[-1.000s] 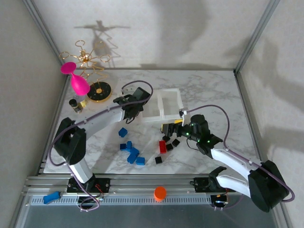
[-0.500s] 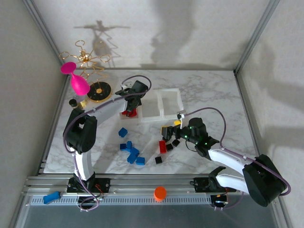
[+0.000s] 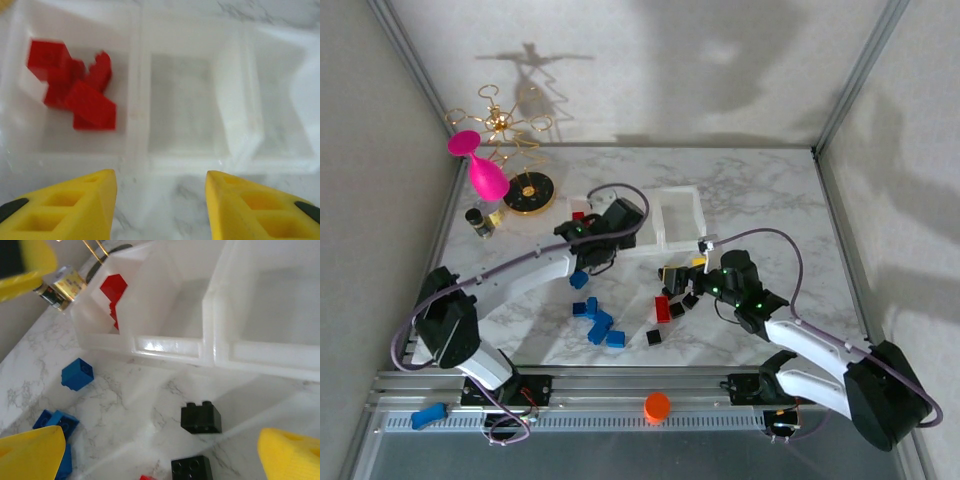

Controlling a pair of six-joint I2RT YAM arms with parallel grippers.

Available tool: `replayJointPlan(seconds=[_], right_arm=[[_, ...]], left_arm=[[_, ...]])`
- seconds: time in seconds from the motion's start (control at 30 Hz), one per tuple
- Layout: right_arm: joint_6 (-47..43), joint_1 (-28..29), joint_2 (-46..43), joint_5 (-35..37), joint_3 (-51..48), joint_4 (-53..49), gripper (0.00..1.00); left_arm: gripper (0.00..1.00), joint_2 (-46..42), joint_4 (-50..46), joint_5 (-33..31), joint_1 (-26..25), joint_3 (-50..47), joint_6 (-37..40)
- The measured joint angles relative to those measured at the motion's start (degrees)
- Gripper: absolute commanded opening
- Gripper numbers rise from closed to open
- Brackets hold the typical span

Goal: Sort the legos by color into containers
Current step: Pick up the lego from the middle-left of the table.

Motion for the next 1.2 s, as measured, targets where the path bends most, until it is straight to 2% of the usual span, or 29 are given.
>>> replayJointPlan(seconds=[0.23,0.4,0.6,0.87,1.2], right_arm=[[5.1,0.0,-8.5,2.3,0.0,-11.8,0.99],[8.5,0.0,-13.1,4.3,-0.2,-21.1,0.99],[13.2,0.0,-17.0,5.8,-0.7,-30.1,0.99],[18.9,0.0,-19.6,8.5,-0.7,-37.2,0.99],[19.9,0.0,-20.3,9.0,-0.9,-37.7,0.99]], left_arm=[[0.52,-2.0,0.5,2.9,-9.1,-7.6,-8.2],[0.55,-1.5,1.5,4.6,-15.6,-8.3,-12.0],[0.60,3.1,2.1,6.8,-20.5,-8.2,-13.8],[0.61,8.4,2.2,9.0,-22.8,-8.1,-14.0],[0.61,14.7,3.9,10.6,-22.9,-5.9,-13.7]])
